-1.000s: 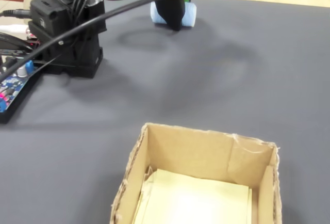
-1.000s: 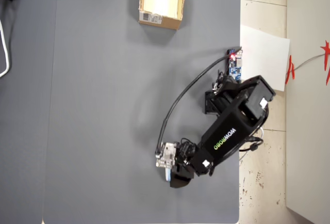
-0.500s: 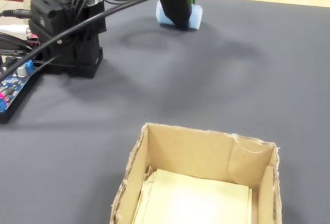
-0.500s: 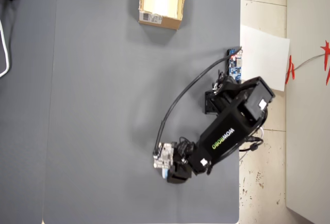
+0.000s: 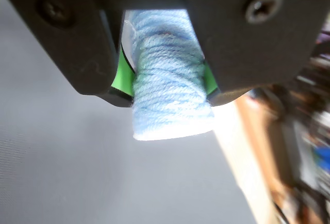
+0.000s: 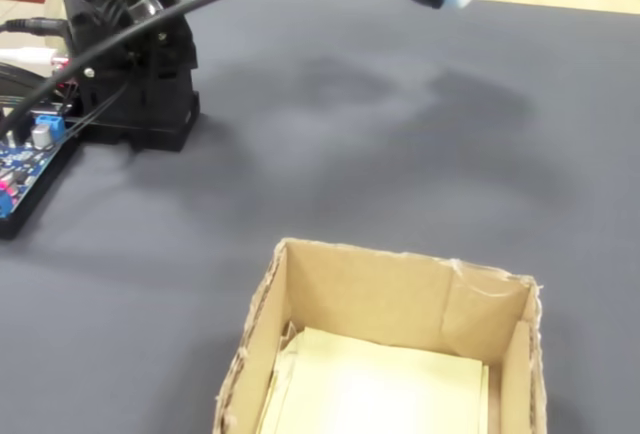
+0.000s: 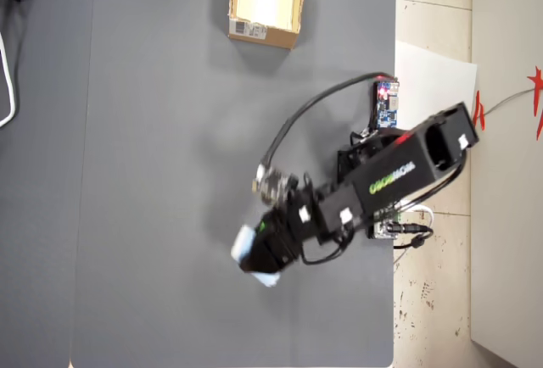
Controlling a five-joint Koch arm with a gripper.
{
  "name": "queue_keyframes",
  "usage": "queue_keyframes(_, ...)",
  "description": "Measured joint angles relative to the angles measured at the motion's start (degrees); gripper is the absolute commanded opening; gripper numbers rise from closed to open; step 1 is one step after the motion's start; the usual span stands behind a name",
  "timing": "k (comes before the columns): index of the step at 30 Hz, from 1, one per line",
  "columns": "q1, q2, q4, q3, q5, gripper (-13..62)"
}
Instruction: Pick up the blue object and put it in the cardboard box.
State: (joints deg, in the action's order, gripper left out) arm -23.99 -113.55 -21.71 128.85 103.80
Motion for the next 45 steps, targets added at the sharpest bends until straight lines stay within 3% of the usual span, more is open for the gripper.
queue_keyframes(9,13.36,-6.77,11.34,3.34,-18.11,11.5)
queue_keyframes(18,28.21,-6.15,17.23,3.34,-23.64,11.5)
queue_keyframes(23,36.91,0.0,18.81,1.85,-28.3,11.5)
queue_keyframes(25,50.45,3.16,18.98,-6.5,-31.11,11.5)
queue_keyframes(32,58.97,4.39,19.34,-7.03,-32.17,11.5)
queue_keyframes(35,68.2,6.94,19.16,-6.77,-32.26,11.5)
queue_keyframes(45,73.65,8.53,16.61,-6.77,-32.26,11.5)
